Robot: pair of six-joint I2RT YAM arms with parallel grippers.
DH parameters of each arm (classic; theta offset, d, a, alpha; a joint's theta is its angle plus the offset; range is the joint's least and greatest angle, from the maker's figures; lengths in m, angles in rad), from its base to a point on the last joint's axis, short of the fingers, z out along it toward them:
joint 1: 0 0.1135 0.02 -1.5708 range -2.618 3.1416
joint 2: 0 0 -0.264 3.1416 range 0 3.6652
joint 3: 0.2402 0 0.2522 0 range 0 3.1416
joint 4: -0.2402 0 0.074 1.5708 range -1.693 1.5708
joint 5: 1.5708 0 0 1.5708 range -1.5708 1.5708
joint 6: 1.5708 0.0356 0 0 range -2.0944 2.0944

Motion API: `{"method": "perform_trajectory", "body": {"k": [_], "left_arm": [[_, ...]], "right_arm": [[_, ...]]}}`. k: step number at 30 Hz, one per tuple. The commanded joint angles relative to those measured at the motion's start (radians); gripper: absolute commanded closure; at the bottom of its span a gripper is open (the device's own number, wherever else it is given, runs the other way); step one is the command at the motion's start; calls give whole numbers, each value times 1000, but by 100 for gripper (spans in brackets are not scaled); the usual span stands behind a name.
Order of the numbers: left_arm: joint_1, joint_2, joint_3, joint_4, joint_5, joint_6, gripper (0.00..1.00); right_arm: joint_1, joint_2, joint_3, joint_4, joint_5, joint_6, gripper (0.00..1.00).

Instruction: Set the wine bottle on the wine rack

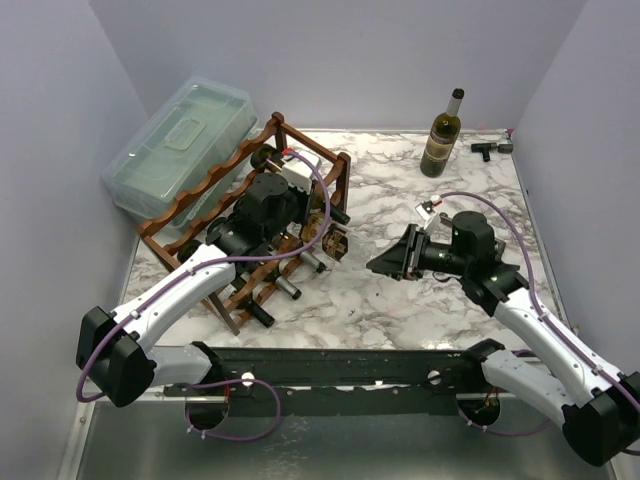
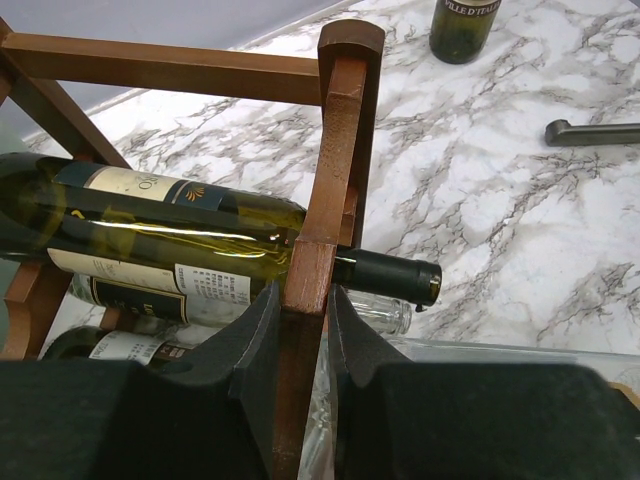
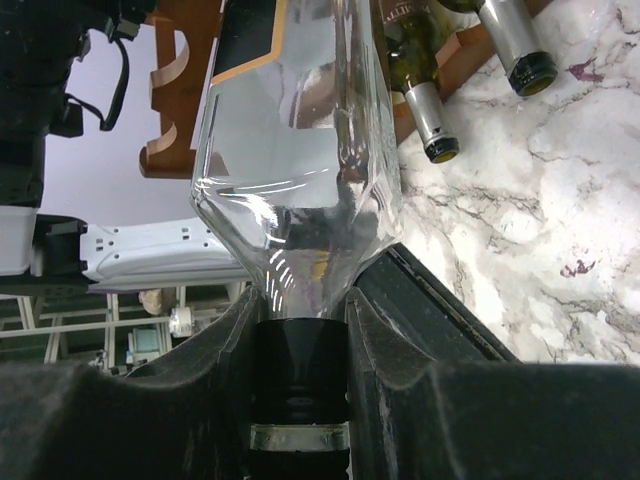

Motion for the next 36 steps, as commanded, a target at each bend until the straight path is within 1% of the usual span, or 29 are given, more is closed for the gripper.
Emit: {"method": "perform_trajectory", "body": {"k": [1, 3, 7, 12, 18, 25, 32, 36], "left_arm": [[-28, -7, 3, -15, 35, -21, 100], [-32, -10, -2, -14, 34, -21, 100], [-36, -10, -2, -12, 29, -18, 100], [-49, -13, -3, -11, 31, -17, 100], [-64, -19, -3, -10, 34, -17, 100], [-69, -27, -6, -9, 25, -9, 100], [-71, -36, -6, -6, 26, -9, 100], [-73, -40, -7, -6, 29, -9, 100]], "right_arm": [[3, 21, -24, 410, -56, 29, 100], [3, 40, -86, 571, -46, 61, 100], [3, 133, -107, 718, -54, 58, 100], [4, 273, -151, 1005, -42, 154, 100], [41, 452, -110, 1205, -22, 254, 100], [139, 604, 10, 1242, 67, 273, 99], [214, 689, 101, 1138, 247, 284, 99], [231, 723, 140, 1128, 316, 283, 99]]}}
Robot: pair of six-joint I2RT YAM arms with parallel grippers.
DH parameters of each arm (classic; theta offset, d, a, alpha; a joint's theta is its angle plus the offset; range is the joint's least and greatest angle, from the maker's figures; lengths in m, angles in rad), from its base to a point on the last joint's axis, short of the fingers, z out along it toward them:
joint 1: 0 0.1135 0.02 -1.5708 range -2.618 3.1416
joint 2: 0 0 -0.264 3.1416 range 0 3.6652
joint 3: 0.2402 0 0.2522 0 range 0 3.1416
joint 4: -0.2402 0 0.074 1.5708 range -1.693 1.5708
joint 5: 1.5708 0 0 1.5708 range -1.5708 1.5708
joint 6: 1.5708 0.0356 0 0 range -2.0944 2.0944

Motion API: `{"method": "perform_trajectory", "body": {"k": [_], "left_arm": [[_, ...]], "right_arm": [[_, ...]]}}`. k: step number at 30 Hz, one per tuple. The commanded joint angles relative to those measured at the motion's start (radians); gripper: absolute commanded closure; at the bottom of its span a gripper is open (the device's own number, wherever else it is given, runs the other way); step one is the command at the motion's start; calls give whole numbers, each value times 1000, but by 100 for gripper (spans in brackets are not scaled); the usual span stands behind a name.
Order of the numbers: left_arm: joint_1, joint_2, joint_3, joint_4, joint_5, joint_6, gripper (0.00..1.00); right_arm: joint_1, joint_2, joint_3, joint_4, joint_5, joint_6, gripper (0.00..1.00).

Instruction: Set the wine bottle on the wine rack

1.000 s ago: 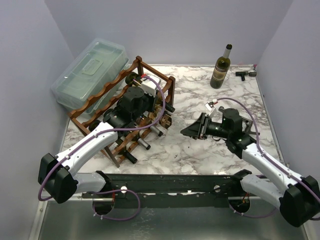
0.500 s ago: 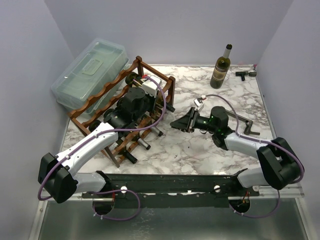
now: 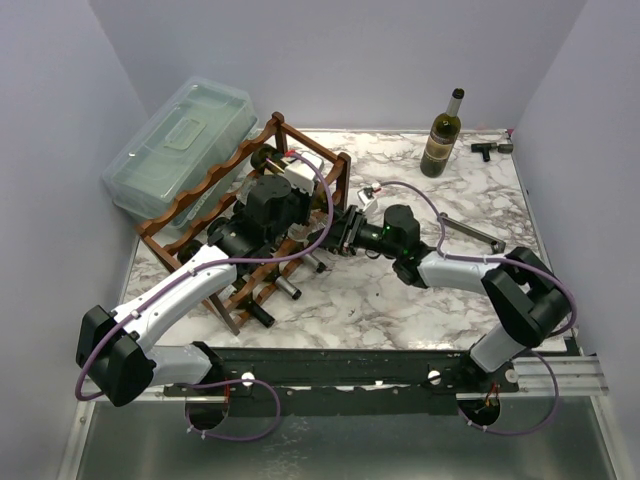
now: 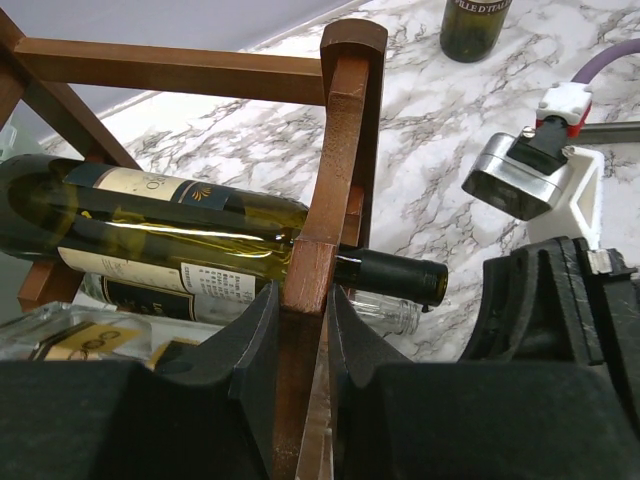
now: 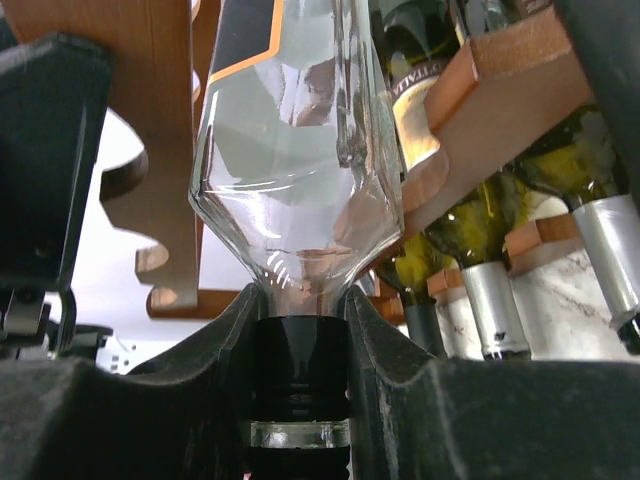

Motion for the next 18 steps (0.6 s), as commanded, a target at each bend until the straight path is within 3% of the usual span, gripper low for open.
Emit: {"method": "perform_trajectory", "body": {"k": [1, 18], "left_arm": [[-48, -42, -6, -7, 73, -29, 100], [-58, -57, -9, -4, 66, -21, 100]], "right_arm": [[17, 15, 104, 165, 133, 3, 100], [24, 204, 210, 273, 92, -21, 99]]}}
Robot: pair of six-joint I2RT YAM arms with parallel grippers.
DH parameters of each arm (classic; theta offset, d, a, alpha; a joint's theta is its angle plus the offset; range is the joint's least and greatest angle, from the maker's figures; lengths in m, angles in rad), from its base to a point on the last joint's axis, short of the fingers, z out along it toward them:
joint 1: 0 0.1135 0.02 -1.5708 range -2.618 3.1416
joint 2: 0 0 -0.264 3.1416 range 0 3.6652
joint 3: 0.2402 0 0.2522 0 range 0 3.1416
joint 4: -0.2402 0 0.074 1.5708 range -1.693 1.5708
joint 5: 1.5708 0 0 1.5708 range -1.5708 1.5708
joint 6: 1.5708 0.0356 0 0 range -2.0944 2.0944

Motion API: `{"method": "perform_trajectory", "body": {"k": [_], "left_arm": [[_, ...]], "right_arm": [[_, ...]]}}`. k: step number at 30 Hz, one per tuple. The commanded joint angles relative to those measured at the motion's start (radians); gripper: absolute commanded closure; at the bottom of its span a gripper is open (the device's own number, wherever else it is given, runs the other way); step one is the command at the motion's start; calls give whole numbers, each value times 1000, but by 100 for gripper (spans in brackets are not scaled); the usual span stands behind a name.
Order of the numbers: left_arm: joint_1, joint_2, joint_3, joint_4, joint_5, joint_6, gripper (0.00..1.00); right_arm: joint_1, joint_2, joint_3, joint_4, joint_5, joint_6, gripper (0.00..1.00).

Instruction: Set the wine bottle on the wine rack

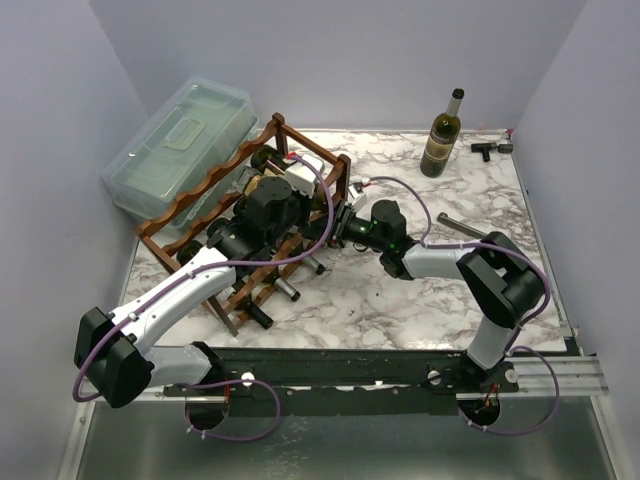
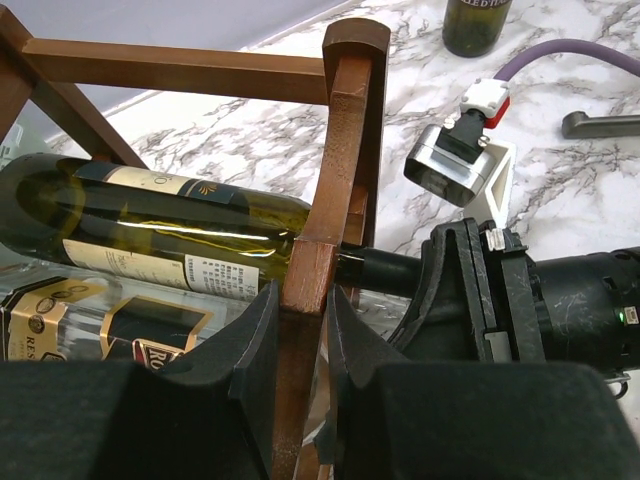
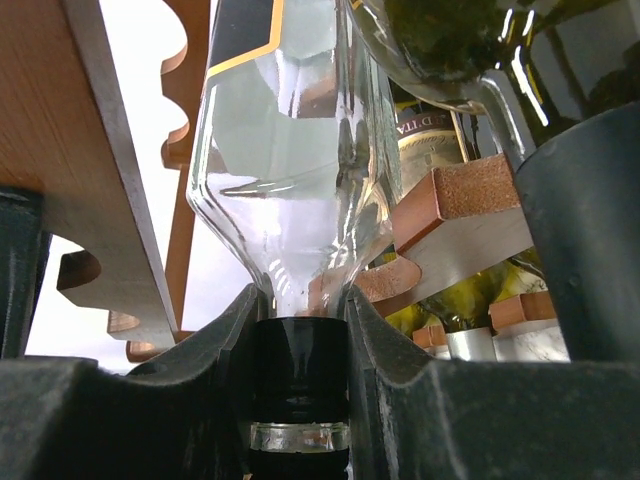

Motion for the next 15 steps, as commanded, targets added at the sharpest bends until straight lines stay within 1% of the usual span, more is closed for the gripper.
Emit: {"method": "perform_trajectory", "body": {"k": [1, 4, 8, 12, 13, 15], "left_arm": [[-42, -43, -5, 9, 82, -29, 100], [-43, -43, -6, 9, 82, -28, 100], [-44, -43, -6, 9, 77, -25, 100], [-43, -45, -9, 10, 79, -25, 100], [-44, -43, -8, 10, 77, -25, 100], [-43, -40, -8, 12, 79, -27, 100]], "right_arm": [[9, 40, 106, 196, 34, -24, 99], [24, 45, 128, 222, 20, -59, 100], [44, 32, 124, 229, 8, -180, 99], [50, 26, 111, 247, -11, -229, 100], [55, 21, 112, 233, -5, -244, 99], [58, 10, 123, 154, 41, -264, 99]]}}
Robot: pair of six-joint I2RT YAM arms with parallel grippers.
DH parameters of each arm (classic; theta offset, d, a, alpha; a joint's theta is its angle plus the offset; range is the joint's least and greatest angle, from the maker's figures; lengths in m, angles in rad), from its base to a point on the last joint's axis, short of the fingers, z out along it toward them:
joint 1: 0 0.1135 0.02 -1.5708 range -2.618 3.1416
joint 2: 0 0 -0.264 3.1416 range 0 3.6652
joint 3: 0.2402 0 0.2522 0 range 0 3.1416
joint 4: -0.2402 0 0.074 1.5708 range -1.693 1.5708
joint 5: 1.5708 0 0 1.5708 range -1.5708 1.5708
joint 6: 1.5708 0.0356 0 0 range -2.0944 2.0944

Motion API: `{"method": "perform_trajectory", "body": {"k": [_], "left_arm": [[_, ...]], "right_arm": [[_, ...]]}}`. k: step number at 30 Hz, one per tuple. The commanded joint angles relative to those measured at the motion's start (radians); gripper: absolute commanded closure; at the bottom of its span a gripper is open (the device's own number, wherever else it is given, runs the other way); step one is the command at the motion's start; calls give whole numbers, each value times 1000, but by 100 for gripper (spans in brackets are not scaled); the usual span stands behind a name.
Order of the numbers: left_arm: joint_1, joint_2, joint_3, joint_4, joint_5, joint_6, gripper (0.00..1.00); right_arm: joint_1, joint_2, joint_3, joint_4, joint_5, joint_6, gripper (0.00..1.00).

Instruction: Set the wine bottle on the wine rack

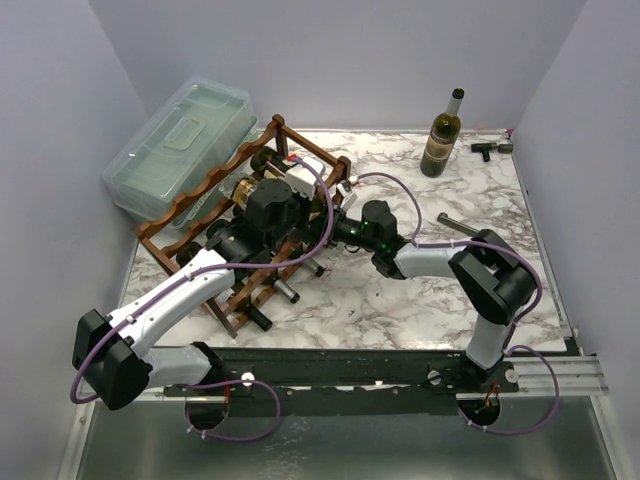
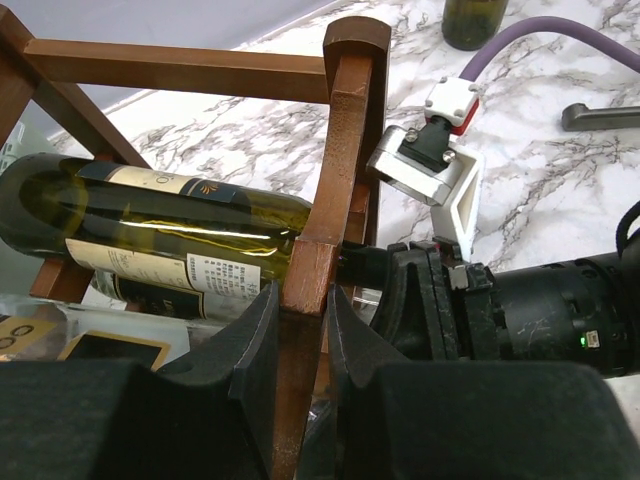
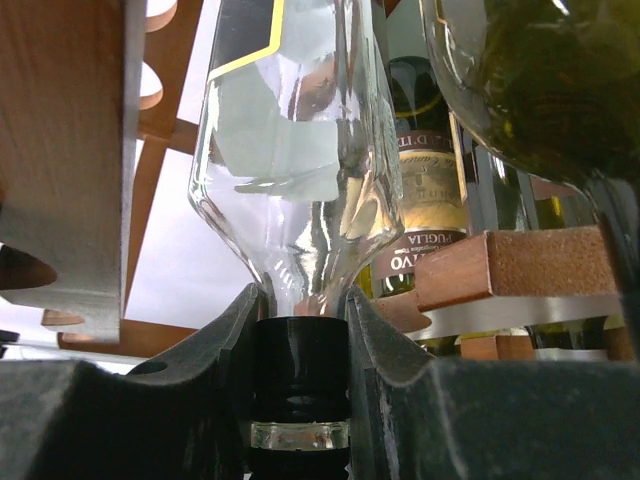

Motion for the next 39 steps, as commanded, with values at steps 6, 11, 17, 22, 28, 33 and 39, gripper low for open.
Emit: {"method": "perform_trajectory", "body": {"k": [6, 11, 17, 22, 28, 33, 39], "left_arm": [[-36, -26, -5, 26, 94, -35, 100], [-37, -28, -5, 26, 92, -33, 100], [-38, -28, -5, 26, 98, -36, 100], [-40, -30, -5, 26, 97, -35, 100], [-41, -29, -7, 26, 89, -32, 100], [-42, -30, -7, 26, 80, -29, 100], [-47, -33, -5, 23, 63, -38, 80]], "right_arm": [[19, -56, 113, -51, 156, -111, 92], [26, -87, 104, -159, 212, -133, 67], [40, -127, 109, -293, 249, -170, 44], [50, -148, 116, -372, 275, -218, 36], [64, -164, 118, -433, 289, -251, 35], [68, -216, 99, -464, 283, -264, 35], [70, -345, 65, -577, 292, -334, 33]]}}
